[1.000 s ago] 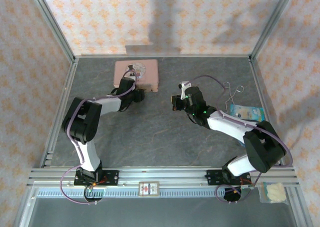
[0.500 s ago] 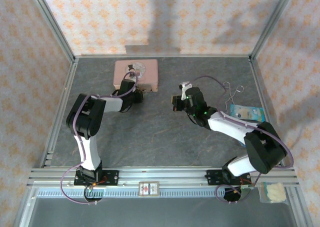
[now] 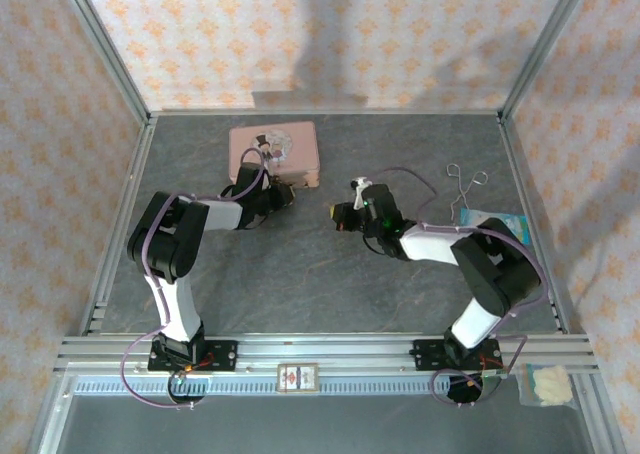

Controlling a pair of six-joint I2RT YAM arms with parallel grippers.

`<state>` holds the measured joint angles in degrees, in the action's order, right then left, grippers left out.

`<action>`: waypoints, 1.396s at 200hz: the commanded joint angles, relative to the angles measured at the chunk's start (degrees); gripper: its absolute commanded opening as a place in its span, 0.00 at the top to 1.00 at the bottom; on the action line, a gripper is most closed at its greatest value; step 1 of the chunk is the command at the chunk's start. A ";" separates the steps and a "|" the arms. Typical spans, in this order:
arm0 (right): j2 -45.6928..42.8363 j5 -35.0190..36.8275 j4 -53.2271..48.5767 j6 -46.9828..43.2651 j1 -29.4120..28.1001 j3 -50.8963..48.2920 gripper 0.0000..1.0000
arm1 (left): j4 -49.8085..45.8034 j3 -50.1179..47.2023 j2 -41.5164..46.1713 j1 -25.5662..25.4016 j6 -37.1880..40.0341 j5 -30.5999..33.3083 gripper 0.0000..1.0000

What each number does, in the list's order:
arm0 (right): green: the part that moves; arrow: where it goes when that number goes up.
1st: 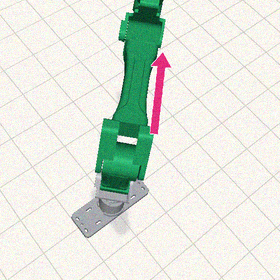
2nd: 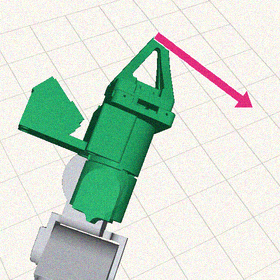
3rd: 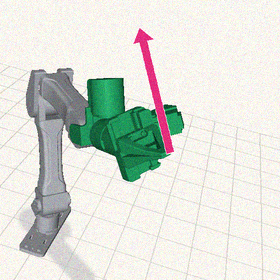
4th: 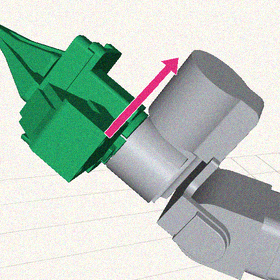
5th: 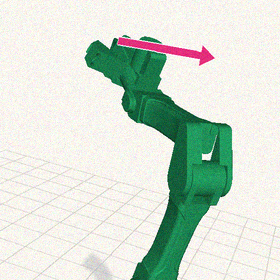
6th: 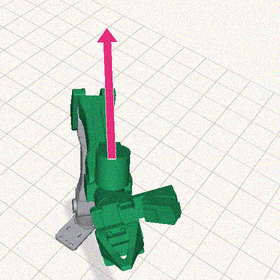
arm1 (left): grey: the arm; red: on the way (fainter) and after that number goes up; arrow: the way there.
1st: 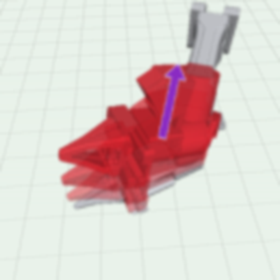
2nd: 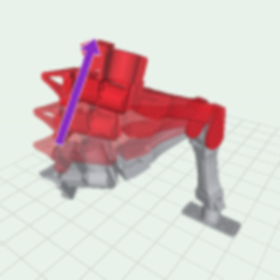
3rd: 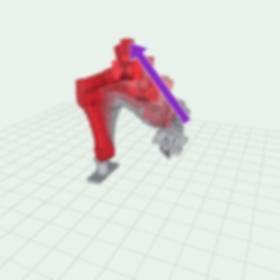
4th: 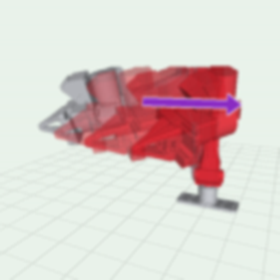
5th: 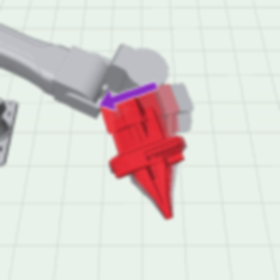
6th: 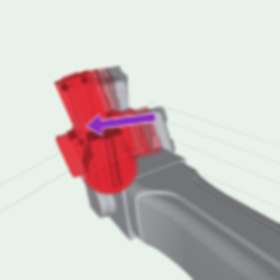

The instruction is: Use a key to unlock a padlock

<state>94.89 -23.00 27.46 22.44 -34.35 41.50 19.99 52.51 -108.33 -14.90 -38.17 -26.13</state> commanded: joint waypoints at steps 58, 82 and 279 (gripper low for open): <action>2.65 -4.56 7.35 4.42 -0.38 -1.41 1.00 | 8.03 -1.58 1.05 0.04 -11.84 -5.95 0.85; 2.36 -4.35 6.58 3.85 -0.38 -1.33 1.00 | 8.62 -1.07 -0.29 0.05 -12.05 -6.25 0.83; 2.18 -2.50 5.99 5.11 -0.37 -1.59 1.00 | 9.48 -1.72 -1.97 -0.27 -16.50 -4.72 0.89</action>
<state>96.92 -26.79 32.38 26.00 -34.35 39.94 34.44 49.39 -109.32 -14.92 -52.88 -29.89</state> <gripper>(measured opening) 0.042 0.131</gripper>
